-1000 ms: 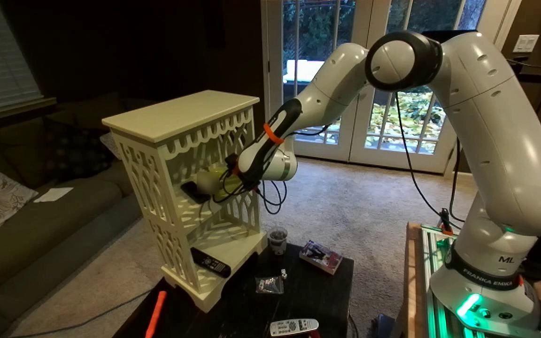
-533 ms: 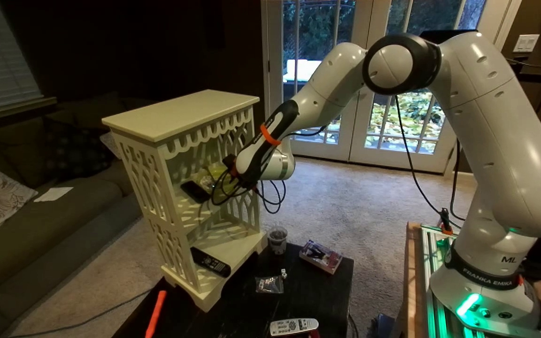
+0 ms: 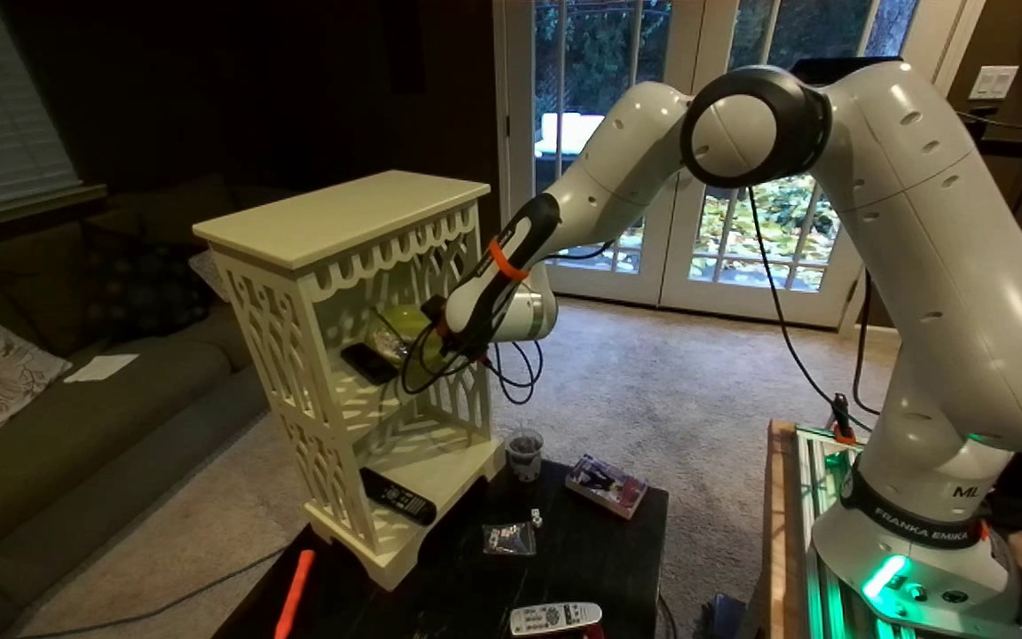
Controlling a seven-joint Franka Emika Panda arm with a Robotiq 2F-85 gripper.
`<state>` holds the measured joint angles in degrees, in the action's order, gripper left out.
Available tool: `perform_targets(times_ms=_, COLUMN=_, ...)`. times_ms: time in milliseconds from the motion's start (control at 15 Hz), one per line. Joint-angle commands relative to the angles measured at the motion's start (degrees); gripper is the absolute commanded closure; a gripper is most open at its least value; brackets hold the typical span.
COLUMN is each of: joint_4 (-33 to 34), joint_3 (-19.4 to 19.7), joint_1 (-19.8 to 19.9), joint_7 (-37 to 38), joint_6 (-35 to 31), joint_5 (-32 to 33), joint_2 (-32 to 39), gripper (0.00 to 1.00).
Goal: Put the plate on the top of the cupboard
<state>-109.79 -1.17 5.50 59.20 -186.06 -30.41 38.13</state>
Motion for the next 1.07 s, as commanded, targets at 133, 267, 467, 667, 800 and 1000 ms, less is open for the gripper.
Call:
perform_targets(times_ms=133, joint_4=-0.58, joint_3=1.76, joint_1=-1.93, joint_7=1.08, joint_6=3.58, joint_5=-1.21, joint_2=-2.01, gripper=0.99)
perform_targets(times_ms=267, joint_4=-1.99, joint_3=1.11, joint_1=-1.16, joint_7=1.25, joint_6=6.2, joint_5=-1.45, joint_2=-4.35, gripper=0.99)
perform_targets(times_ms=467, joint_4=-4.35, joint_3=1.2, joint_1=-0.99, joint_7=1.32, joint_6=10.72, joint_5=-1.77, joint_2=-8.05, gripper=0.99)
perform_targets(times_ms=667, joint_4=-7.69, joint_3=1.13, joint_1=-1.24, joint_7=0.82, joint_6=13.01, joint_5=-1.85, joint_2=-11.87, gripper=0.99)
perform_targets(times_ms=800, joint_4=-10.34, joint_3=0.82, joint_1=-1.23, joint_7=0.6, joint_6=12.96, joint_5=-2.2, joint_2=-14.23, gripper=0.99)
perform_targets(times_ms=1000, joint_4=-16.11, joint_3=0.33, joint_1=-1.26, joint_7=-0.19, joint_6=11.79, joint_5=-2.49, joint_2=-18.53, gripper=0.99)
